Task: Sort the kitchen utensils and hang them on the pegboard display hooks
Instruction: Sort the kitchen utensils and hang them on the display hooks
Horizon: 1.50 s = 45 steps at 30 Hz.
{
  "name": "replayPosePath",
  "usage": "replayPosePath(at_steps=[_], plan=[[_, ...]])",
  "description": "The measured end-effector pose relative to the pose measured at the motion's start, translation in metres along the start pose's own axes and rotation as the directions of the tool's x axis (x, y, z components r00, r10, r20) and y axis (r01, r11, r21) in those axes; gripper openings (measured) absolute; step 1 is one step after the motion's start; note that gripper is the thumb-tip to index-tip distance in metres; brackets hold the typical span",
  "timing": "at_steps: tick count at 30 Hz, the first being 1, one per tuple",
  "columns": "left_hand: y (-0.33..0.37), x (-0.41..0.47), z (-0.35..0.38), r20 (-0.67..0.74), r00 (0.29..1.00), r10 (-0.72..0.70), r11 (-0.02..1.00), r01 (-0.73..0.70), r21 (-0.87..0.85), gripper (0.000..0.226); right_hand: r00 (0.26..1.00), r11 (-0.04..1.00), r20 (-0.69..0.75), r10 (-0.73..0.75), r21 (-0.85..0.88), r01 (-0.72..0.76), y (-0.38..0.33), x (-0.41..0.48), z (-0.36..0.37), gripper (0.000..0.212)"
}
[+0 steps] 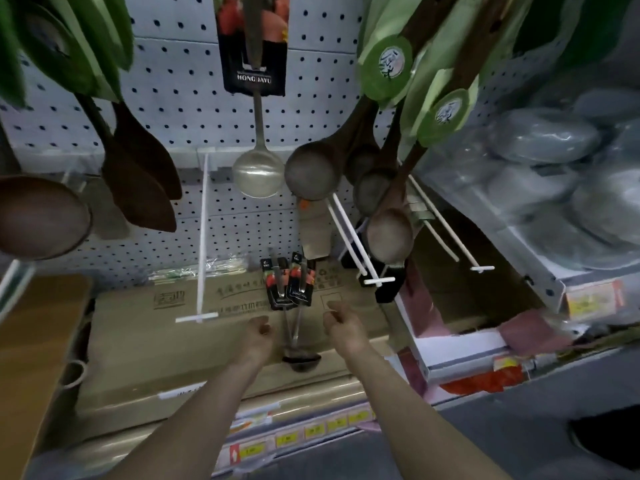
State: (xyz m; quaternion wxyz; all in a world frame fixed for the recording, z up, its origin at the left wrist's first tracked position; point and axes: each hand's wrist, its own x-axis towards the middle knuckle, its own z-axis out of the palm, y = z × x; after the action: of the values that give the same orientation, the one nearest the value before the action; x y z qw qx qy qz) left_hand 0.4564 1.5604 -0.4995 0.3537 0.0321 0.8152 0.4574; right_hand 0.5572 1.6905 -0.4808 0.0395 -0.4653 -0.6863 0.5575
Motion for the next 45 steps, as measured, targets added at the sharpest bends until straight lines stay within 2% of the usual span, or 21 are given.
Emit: replayPosePath(at_steps=[3,6,10,14,17,19,21,25,29,31,33,36,39,43,44,45], plan=[[-0.002,0.019,0.014,0.043,0.999,0.032,0.999,-0.033,0.012,0.034,1.000,1.000,-0.023,-0.002,-0.014,0.001,0.005,0.031,0.016,0.035],[-0.008,0.037,0.029,0.085,0.995,0.059,0.998,-0.056,-0.036,0.008,0.999,0.999,0.026,0.045,0.011,-0.045,0.008,0.048,0.033,0.031],[-0.030,0.070,0.047,0.067,0.990,0.122,0.992,-0.119,-0.048,0.012,0.998,0.997,0.044,0.052,0.062,-0.055,0.018,0.058,0.058,0.019],[-0.063,0.096,0.054,0.092,0.994,0.063,0.996,-0.056,-0.070,0.009,0.996,0.999,0.083,0.035,0.034,-0.038,0.032,0.056,0.065,0.019],[-0.046,0.062,0.042,0.080,0.996,0.040,0.991,-0.030,-0.127,0.015,0.998,0.999,0.057,-0.022,0.046,0.019,0.047,0.053,0.063,0.014],[-0.031,0.035,0.035,0.107,0.991,0.078,0.988,-0.062,-0.143,0.032,0.997,0.997,0.057,-0.057,0.050,0.054,0.040,0.035,0.056,0.028],[-0.024,0.012,0.032,0.116,0.990,0.075,0.986,-0.056,-0.157,0.036,0.998,0.996,0.036,-0.058,0.066,0.055,0.034,0.017,0.049,0.036],[-0.021,-0.029,0.023,0.093,0.994,0.051,0.992,-0.039,-0.122,0.031,0.999,0.999,0.037,-0.034,0.024,0.033,0.032,-0.012,0.041,0.035],[-0.012,-0.062,0.014,0.034,0.996,0.080,0.992,-0.077,-0.098,0.031,0.994,0.995,0.037,-0.102,0.019,0.102,0.025,-0.048,0.033,0.038],[-0.010,-0.078,0.008,0.025,0.997,0.078,0.991,-0.074,-0.112,0.024,0.992,0.993,0.040,-0.117,0.005,0.116,0.017,-0.067,0.029,0.044],[-0.011,-0.091,0.000,0.014,0.997,0.070,0.989,-0.067,-0.130,0.013,0.990,0.994,0.089,-0.105,0.018,0.104,0.007,-0.085,0.024,0.049],[-0.011,-0.115,-0.016,-0.027,0.998,0.058,0.984,-0.062,-0.168,0.008,0.965,0.981,0.195,-0.175,-0.048,0.188,-0.012,-0.113,0.015,0.052],[-0.006,-0.137,-0.030,-0.069,0.996,0.063,0.978,-0.076,-0.196,0.024,0.948,0.974,0.240,-0.211,-0.032,0.225,-0.030,-0.136,0.008,0.046],[-0.004,-0.168,-0.049,0.036,0.998,0.056,0.965,-0.044,-0.258,0.018,0.991,0.981,0.040,-0.131,0.148,0.124,-0.052,-0.154,-0.004,0.022],[-0.006,-0.175,-0.052,0.075,0.995,0.072,0.972,-0.053,-0.229,0.017,0.996,0.983,0.036,-0.084,0.168,0.077,-0.058,-0.160,-0.008,0.017],[-0.006,-0.184,-0.057,0.113,0.989,0.094,0.976,-0.069,-0.205,0.018,0.998,0.983,0.050,-0.045,0.179,0.035,-0.063,-0.167,-0.010,0.022]])
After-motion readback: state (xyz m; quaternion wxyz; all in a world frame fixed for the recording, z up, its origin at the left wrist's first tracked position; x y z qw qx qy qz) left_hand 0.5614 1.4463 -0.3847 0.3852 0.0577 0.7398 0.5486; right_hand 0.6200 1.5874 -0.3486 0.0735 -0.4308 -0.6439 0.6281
